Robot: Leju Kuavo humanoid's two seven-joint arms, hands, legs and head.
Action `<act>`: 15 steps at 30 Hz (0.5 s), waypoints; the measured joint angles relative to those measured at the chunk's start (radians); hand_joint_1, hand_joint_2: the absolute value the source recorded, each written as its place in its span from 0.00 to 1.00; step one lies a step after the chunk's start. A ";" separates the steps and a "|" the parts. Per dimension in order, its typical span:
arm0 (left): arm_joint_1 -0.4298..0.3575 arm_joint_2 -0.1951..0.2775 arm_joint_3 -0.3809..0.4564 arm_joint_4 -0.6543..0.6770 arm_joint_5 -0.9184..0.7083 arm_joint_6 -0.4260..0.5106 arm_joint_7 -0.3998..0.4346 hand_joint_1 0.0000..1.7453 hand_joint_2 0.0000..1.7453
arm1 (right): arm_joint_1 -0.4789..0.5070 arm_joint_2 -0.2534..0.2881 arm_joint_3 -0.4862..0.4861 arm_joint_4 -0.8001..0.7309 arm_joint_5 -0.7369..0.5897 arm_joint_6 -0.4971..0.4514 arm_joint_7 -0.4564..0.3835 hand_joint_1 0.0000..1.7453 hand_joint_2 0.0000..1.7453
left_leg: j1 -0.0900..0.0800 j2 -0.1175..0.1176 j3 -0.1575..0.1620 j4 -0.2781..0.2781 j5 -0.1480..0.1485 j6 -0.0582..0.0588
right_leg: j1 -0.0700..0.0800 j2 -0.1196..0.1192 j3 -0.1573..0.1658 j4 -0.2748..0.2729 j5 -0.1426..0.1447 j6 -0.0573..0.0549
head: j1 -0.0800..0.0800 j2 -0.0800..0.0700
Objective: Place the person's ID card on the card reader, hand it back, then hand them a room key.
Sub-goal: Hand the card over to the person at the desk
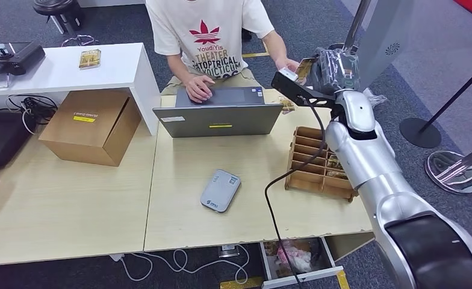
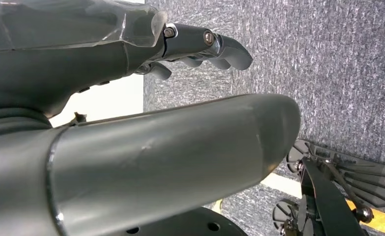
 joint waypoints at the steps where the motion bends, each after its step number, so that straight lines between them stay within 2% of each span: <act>1: -0.001 0.000 -0.002 0.000 -0.001 0.001 0.002 0.00 0.00 | 0.000 0.013 0.000 0.002 -0.001 -0.007 -0.002 1.00 1.00 | 0.000 0.000 0.000 0.000 0.000 0.000 | 0.000 0.000 0.000 0.000 0.000 0.000 | 0.000 0.000; 8: -0.002 0.000 -0.005 0.000 -0.006 0.005 0.006 0.00 0.00 | -0.004 0.098 -0.004 0.019 -0.006 -0.040 -0.003 1.00 1.00 | 0.000 0.000 0.000 0.000 0.000 0.000 | 0.000 0.000 0.000 0.000 0.000 0.000 | 0.000 0.000; 15: -0.002 0.000 -0.010 0.000 -0.013 0.006 0.015 0.00 0.00 | -0.026 0.146 -0.022 0.059 -0.013 -0.045 0.000 1.00 1.00 | 0.000 0.000 0.000 0.000 0.000 0.000 | 0.000 0.000 0.000 0.000 0.000 0.000 | 0.000 0.000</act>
